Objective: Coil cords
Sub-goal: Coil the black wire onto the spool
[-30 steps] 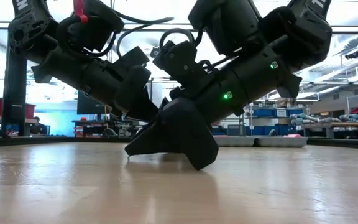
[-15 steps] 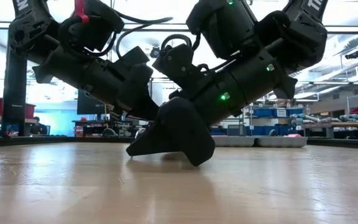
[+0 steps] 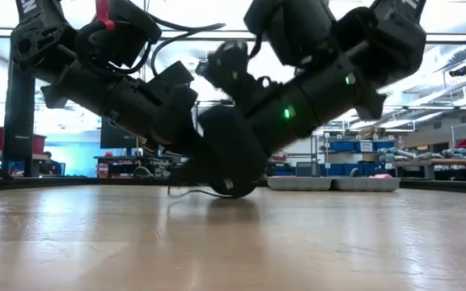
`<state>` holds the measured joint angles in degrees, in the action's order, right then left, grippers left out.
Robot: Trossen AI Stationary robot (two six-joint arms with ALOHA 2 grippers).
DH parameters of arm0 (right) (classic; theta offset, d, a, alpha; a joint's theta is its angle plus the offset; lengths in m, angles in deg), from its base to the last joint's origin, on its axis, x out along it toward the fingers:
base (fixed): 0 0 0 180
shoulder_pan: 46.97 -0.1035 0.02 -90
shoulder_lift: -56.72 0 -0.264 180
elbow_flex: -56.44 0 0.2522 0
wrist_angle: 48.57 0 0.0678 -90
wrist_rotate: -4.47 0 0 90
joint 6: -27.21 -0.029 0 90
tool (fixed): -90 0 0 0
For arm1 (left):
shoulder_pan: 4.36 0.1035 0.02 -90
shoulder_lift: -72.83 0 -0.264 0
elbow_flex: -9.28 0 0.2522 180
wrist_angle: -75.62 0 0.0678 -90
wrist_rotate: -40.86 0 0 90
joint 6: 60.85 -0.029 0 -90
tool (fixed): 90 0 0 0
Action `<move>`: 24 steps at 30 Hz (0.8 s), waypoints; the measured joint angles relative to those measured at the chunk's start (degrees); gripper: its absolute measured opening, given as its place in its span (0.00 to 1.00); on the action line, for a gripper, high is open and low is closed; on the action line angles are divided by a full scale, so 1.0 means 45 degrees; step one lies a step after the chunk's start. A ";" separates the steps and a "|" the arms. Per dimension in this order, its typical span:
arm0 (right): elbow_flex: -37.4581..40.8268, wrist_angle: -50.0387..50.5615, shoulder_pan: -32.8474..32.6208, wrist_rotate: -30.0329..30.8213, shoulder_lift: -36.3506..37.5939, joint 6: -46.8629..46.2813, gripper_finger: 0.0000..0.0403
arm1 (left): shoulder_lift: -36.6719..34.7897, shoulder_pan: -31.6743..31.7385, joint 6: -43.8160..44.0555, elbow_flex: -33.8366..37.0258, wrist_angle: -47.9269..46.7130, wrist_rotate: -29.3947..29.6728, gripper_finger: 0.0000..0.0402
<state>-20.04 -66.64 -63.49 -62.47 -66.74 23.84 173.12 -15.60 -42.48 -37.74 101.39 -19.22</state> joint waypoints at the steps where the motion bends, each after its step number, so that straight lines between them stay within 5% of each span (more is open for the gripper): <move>1: 0.0000 0.0035 -0.0047 0.0028 0.0158 0.0043 0.01 | 0.0000 -0.0005 -0.0003 0.0000 -0.0117 0.0000 0.00; 13: -0.0015 0.4772 -0.0729 0.4152 0.3069 0.0998 0.00 | -0.0005 -0.0015 -0.0010 -0.0015 -0.0388 0.0091 0.00; 24: -0.0015 1.0000 -0.0724 0.5696 0.3966 -0.2351 0.00 | -0.0005 -0.0010 0.0034 -0.0015 -0.0364 0.0025 0.00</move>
<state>-20.11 -21.64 -66.75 -36.83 -48.90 13.26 173.10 -15.65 -42.33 -37.80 99.75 -19.11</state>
